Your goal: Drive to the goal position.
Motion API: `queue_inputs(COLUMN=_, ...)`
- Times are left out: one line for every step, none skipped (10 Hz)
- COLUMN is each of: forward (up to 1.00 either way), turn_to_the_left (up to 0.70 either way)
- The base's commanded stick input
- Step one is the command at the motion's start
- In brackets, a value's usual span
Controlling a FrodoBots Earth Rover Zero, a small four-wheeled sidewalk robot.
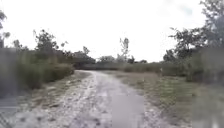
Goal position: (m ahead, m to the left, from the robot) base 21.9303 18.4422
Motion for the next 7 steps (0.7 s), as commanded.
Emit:
queue_inputs(forward=1.00, turn_to_the_left=0.00)
queue_inputs(forward=1.00, turn_to_the_left=0.00)
queue_inputs(forward=1.00, turn_to_the_left=0.27)
queue_inputs(forward=1.00, turn_to_the_left=0.27)
queue_inputs(forward=1.00, turn_to_the_left=0.27)
queue_inputs(forward=1.00, turn_to_the_left=0.27)
queue_inputs(forward=1.00, turn_to_the_left=0.27)
